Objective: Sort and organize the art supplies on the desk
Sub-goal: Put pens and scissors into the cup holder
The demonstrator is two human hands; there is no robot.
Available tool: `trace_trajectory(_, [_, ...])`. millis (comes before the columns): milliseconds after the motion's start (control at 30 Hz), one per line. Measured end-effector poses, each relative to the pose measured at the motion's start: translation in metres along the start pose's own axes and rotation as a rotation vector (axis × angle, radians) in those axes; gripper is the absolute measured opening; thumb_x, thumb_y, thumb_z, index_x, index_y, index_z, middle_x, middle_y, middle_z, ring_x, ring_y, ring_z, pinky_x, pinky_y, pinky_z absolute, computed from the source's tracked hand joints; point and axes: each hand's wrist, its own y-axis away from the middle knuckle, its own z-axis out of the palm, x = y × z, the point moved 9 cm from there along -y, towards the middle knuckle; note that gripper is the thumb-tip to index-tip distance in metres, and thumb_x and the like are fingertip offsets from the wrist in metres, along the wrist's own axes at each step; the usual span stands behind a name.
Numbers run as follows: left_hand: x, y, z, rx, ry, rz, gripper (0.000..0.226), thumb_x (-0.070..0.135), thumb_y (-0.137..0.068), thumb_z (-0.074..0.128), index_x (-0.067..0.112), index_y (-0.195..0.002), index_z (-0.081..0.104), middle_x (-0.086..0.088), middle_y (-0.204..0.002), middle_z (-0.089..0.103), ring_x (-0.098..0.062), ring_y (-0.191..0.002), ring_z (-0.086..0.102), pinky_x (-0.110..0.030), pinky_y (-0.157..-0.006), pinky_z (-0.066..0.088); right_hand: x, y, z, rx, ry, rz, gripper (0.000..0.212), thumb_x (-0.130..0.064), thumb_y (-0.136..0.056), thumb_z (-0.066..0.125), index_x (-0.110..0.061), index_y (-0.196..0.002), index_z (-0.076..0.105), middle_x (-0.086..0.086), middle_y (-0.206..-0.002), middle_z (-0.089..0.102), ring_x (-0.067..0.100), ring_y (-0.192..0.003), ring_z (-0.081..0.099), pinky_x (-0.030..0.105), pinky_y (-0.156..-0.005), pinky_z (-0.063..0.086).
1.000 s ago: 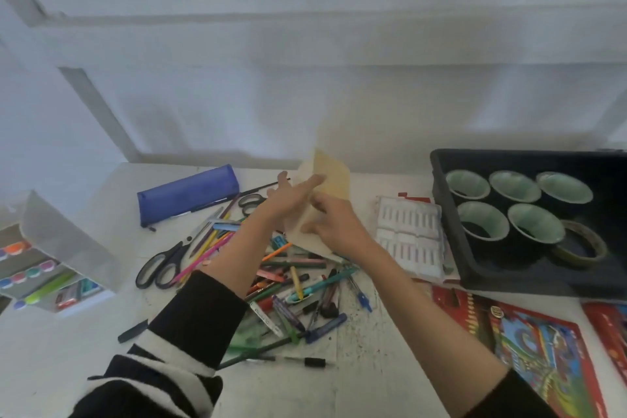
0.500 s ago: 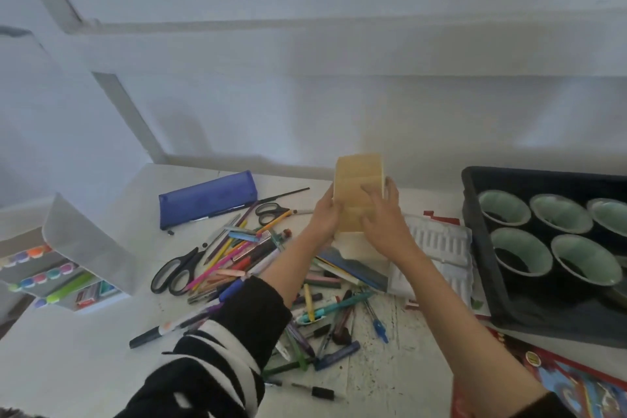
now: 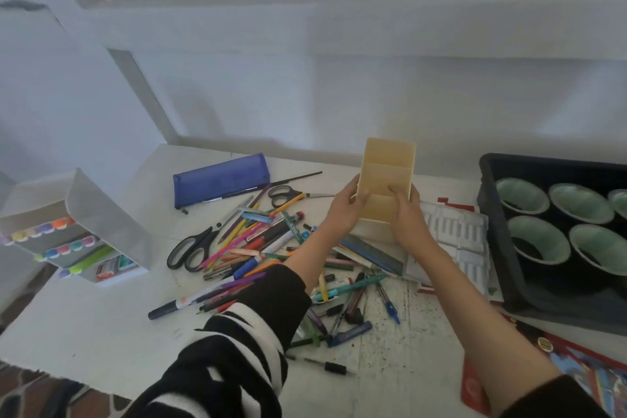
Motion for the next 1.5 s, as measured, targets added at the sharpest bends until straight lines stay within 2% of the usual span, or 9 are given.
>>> trace_trajectory(100, [-0.008, 0.017, -0.026, 0.050, -0.046, -0.044, 0.042, 0.020, -0.100, 0.048, 0.015, -0.141, 0.043, -0.010, -0.137, 0.051, -0.018, -0.124, 0.050, -0.034, -0.105, 0.042, -0.004, 0.001, 0.002, -0.026, 0.011, -0.004, 0.055, -0.013, -0.093, 0.039, -0.009, -0.146, 0.024, 0.013, -0.156, 0.007, 0.034, -0.139, 0.020, 0.039, -0.115, 0.020])
trace_trajectory(267, [-0.006, 0.052, -0.115, 0.224, -0.246, 0.035, 0.033, -0.005, -0.093, 0.046, 0.012, -0.115, 0.063, -0.005, -0.124, 0.060, -0.013, -0.115, 0.054, -0.016, -0.093, 0.045, -0.033, 0.017, -0.003, 0.141, 0.202, -0.157, 0.055, 0.002, -0.093, 0.038, -0.014, -0.145, 0.028, 0.014, -0.156, -0.013, 0.038, -0.141, 0.015, 0.044, -0.107, 0.033])
trace_trajectory(400, [-0.017, 0.087, -0.198, 0.427, -0.398, 0.030, 0.030, -0.008, -0.086, 0.050, 0.011, -0.098, 0.069, -0.002, -0.108, 0.066, -0.011, -0.096, 0.060, -0.020, -0.084, 0.048, -0.079, 0.036, -0.002, 0.342, 0.347, -0.334, 0.040, 0.006, -0.084, 0.050, -0.006, -0.122, 0.055, 0.023, -0.151, 0.015, 0.043, -0.134, 0.031, 0.048, -0.097, 0.044])
trace_trajectory(533, [-0.024, 0.110, -0.239, 0.416, -0.570, 0.014, 0.026, -0.006, -0.083, 0.057, 0.019, -0.082, 0.066, 0.002, -0.087, 0.063, -0.001, -0.076, 0.056, -0.012, -0.069, 0.040, -0.127, 0.037, 0.036, 0.195, 0.270, -0.544, 0.021, 0.014, -0.077, 0.056, 0.000, -0.089, 0.066, 0.025, -0.129, 0.049, 0.040, -0.124, 0.045, 0.045, -0.089, 0.051])
trace_trajectory(667, [-0.047, 0.118, -0.241, 0.212, -0.663, -0.046, 0.019, 0.001, -0.083, 0.063, 0.017, -0.091, 0.071, -0.002, -0.096, 0.060, -0.011, -0.083, 0.056, -0.006, -0.070, 0.039, -0.122, -0.001, 0.097, -0.129, 0.331, -0.402, 0.030, 0.003, -0.090, 0.045, -0.002, -0.116, 0.059, 0.014, -0.143, 0.037, 0.028, -0.134, 0.032, 0.038, -0.103, 0.036])
trace_trajectory(800, [-0.060, 0.119, -0.246, 0.165, -0.728, -0.064, 0.024, 0.007, -0.083, 0.067, 0.022, -0.101, 0.069, -0.002, -0.100, 0.056, -0.016, -0.094, 0.051, -0.026, -0.083, 0.043, -0.104, -0.032, 0.132, -0.295, 0.510, -0.235, 0.045, 0.001, -0.093, 0.038, 0.001, -0.138, 0.035, 0.016, -0.145, 0.030, 0.030, -0.133, 0.031, 0.039, -0.104, 0.035])
trace_trajectory(967, [-0.053, 0.112, -0.271, 0.336, -0.813, -0.132, 0.027, 0.011, -0.087, 0.062, 0.021, -0.113, 0.065, -0.005, -0.114, 0.053, -0.025, -0.108, 0.049, -0.038, -0.090, 0.045, -0.093, -0.054, 0.144, -0.310, 0.668, -0.191, 0.032, -0.010, -0.094, 0.041, -0.002, -0.124, 0.045, 0.015, -0.127, 0.043, 0.032, -0.117, 0.040, 0.043, -0.090, 0.044])
trace_trajectory(1100, [-0.071, 0.113, -0.287, 0.200, -1.065, -0.444, 0.049, 0.033, -0.087, 0.066, 0.024, -0.132, 0.049, -0.008, -0.135, 0.040, -0.028, -0.124, 0.036, -0.046, -0.098, 0.039, -0.093, -0.060, 0.141, -0.212, 0.775, -0.223, 0.019, -0.003, -0.092, 0.046, -0.006, -0.110, 0.051, 0.011, -0.117, 0.047, 0.027, -0.108, 0.043, 0.035, -0.070, 0.042])
trace_trajectory(1500, [-0.081, 0.121, -0.288, 0.301, -0.974, -0.486, 0.040, 0.033, -0.086, 0.064, 0.015, -0.114, 0.043, -0.009, -0.123, 0.040, -0.028, -0.115, 0.036, -0.046, -0.086, 0.042, -0.105, -0.056, 0.123, -0.088, 0.880, -0.309, 0.012, -0.004, -0.090, 0.050, -0.007, -0.102, 0.053, 0.008, -0.098, 0.057, 0.024, -0.110, 0.043, 0.030, -0.060, 0.037])
